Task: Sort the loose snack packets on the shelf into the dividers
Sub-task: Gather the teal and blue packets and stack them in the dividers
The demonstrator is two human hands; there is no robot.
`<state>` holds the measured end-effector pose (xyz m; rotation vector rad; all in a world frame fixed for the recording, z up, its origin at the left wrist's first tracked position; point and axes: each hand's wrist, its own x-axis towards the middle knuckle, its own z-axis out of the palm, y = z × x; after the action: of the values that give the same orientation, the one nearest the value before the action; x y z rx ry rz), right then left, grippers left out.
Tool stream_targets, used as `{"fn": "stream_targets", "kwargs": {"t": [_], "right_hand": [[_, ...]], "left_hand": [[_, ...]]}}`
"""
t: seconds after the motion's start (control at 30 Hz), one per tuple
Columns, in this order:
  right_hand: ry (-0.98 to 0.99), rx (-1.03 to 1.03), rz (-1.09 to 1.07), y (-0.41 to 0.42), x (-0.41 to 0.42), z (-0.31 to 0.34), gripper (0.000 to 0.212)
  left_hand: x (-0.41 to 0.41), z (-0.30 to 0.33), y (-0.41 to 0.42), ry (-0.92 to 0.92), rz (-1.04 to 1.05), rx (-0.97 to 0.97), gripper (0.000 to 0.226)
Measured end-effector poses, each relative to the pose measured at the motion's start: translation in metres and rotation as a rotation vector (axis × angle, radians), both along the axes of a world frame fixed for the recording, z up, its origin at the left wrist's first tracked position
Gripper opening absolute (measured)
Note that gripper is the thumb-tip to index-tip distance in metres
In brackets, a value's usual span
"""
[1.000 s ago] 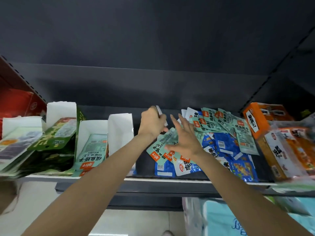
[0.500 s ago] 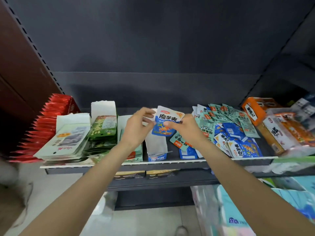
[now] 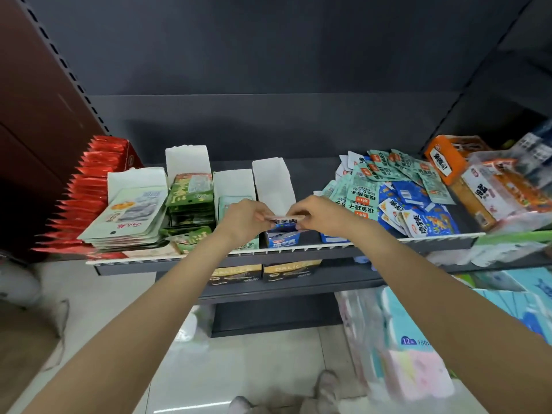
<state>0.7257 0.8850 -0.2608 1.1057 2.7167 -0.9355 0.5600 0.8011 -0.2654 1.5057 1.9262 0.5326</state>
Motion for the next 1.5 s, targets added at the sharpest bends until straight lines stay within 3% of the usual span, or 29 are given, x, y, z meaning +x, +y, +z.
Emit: {"fn": "stream_targets", "kwargs": {"t": [0.1,0.2,0.33,0.5,0.63,0.83,0.97,1.03,1.13,1.37,1.5], "right_hand": [[0.008,-0.098,0.090,0.009,0.008,0.002,0.033],[0.123,-0.250,-0.025,0.018,0.021,0.005,0.040],[0.261,-0.284,-0.100,0.030,0.042,-0.003,0.035],[0.356,-0.107,-0.231,0.055,0.078,-0.027,0.027],[0.180,0.049,-0.251,0.076,0.108,-0.049,0.037],[-0.164,0.016,-0.178,0.103,0.141,-0.087,0.070],[-0.263,0.132,-0.191,0.115,0.146,-0.095,0.078],[-0.320,0.308,-0.116,0.116,0.145,-0.093,0.072],[-0.222,0.537,0.009,0.114,0.143,-0.087,0.035],[0.195,0.270,-0.341,0.113,0.136,-0.053,0.003],[0.303,0.004,-0.363,0.116,0.130,-0.048,0.014]], "left_hand": [[0.004,0.000,-0.005,-0.181,-0.005,-0.067,0.014],[0.009,-0.001,-0.006,-0.275,0.055,-0.105,0.018],[0.031,0.004,-0.001,-0.152,0.158,-0.067,0.035],[0.089,0.009,0.024,-0.036,0.184,0.145,0.017],[0.140,-0.011,0.063,0.033,0.146,0.144,0.022],[0.171,-0.066,0.107,0.124,0.266,-0.168,0.033],[0.171,-0.086,0.125,0.159,0.273,-0.169,0.045],[0.171,-0.089,0.132,0.182,0.201,-0.182,0.045],[0.167,-0.083,0.140,0.210,0.224,-0.182,0.033],[0.159,-0.053,0.142,0.096,0.179,-0.012,0.047],[0.155,-0.037,0.134,0.049,0.083,-0.010,0.038]]}}
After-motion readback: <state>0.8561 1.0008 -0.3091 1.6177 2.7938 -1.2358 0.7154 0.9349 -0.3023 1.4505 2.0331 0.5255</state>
